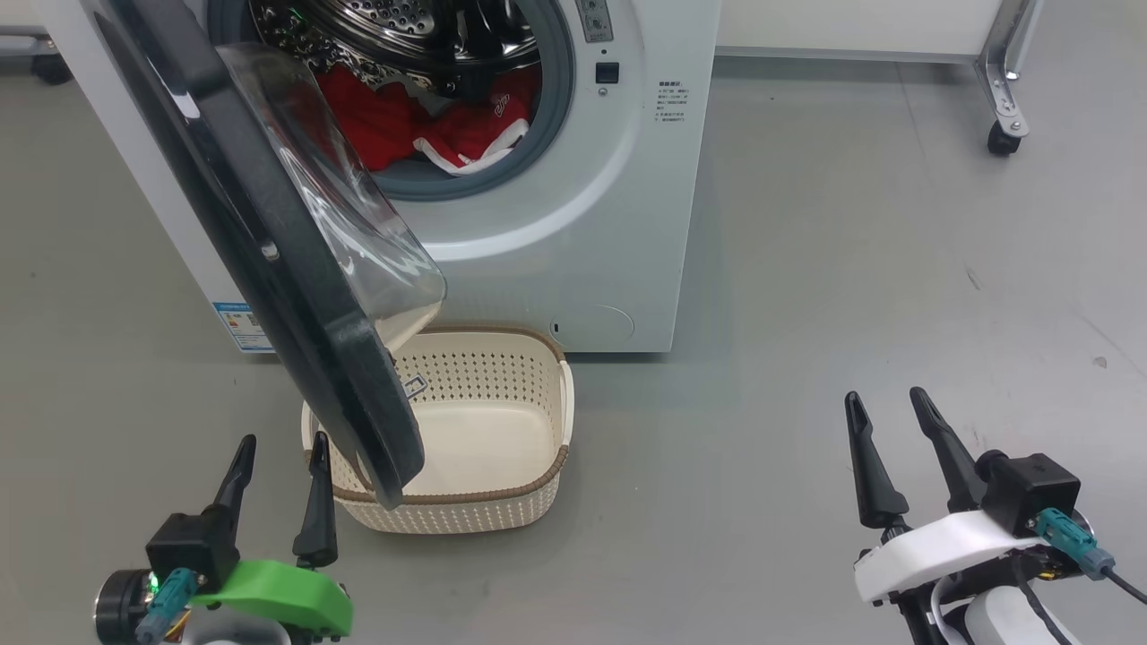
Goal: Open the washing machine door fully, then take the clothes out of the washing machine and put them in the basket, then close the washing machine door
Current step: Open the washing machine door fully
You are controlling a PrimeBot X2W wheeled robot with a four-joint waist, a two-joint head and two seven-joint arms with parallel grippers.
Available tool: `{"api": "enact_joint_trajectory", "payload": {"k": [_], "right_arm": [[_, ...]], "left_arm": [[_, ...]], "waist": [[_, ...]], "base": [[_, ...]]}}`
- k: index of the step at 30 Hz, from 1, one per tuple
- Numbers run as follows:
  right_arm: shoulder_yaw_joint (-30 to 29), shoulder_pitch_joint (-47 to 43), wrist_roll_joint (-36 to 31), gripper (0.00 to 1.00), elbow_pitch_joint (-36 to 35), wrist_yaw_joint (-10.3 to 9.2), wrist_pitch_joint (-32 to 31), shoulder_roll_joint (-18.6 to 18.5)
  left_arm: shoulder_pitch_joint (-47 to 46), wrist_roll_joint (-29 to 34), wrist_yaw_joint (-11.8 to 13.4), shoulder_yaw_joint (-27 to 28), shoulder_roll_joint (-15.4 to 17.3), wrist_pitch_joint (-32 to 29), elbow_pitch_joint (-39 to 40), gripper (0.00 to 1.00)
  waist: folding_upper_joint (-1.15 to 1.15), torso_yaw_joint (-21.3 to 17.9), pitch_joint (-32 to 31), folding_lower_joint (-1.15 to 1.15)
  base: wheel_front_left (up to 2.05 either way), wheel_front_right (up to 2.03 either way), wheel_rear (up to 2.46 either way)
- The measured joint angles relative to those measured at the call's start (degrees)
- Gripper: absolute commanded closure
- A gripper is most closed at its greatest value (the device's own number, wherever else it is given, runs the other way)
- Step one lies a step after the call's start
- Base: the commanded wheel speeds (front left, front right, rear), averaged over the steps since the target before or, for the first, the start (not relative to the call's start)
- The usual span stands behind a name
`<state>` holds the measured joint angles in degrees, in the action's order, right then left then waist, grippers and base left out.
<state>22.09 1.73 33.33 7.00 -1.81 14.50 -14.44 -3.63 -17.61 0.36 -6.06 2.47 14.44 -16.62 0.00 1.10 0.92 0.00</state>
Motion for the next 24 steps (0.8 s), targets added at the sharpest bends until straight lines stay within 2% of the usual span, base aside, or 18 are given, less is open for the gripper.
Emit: {"api": "enact_joint_trajectory", "payload": {"k": [11, 12, 13, 14, 24], "right_arm": [[-0.9, -0.6, -1.2, 0.00, 0.4, 0.75, 0.0, 0.7], [-0.9, -0.8, -1.2, 0.00, 0.4, 0.76, 0.0, 0.8], [-1.0, -0.8, -1.2, 0.00, 0.5, 0.85, 0.0, 0.8], [-1.1, -0.8, -1.3, 0.00, 0.5, 1.07, 0.0, 0.9], [-1.9, -1.0, -1.8, 0.00, 0.8, 1.72, 0.0, 1.7]], "left_arm": [[0.0, 0.0, -0.2, 0.1, 0.0, 0.0, -0.1, 0.00], [0.1, 0.0, -0.2, 0.0, 0.0, 0.0, -0.3, 0.44], [0.1, 0.0, -0.3, 0.0, 0.0, 0.0, -0.5, 0.95], [0.1, 0.0, -0.4, 0.0, 0.0, 0.0, -0.7, 1.00], [0.1, 0.1, -1.2, 0.6, 0.0, 0.0, 0.9, 1.00]], "waist": [[0.00, 0.0, 0.0, 0.00], [0.00, 0.0, 0.1, 0.00], [0.00, 0.0, 0.0, 0.00], [0.00, 0.0, 0.0, 0.00], [0.00, 0.1, -0.1, 0.00]], "base": [[0.00, 0.00, 0.00], [0.00, 0.00, 0.00], [0.00, 0.00, 0.00], [0.00, 0.00, 0.00], [0.00, 0.00, 0.00]]}}
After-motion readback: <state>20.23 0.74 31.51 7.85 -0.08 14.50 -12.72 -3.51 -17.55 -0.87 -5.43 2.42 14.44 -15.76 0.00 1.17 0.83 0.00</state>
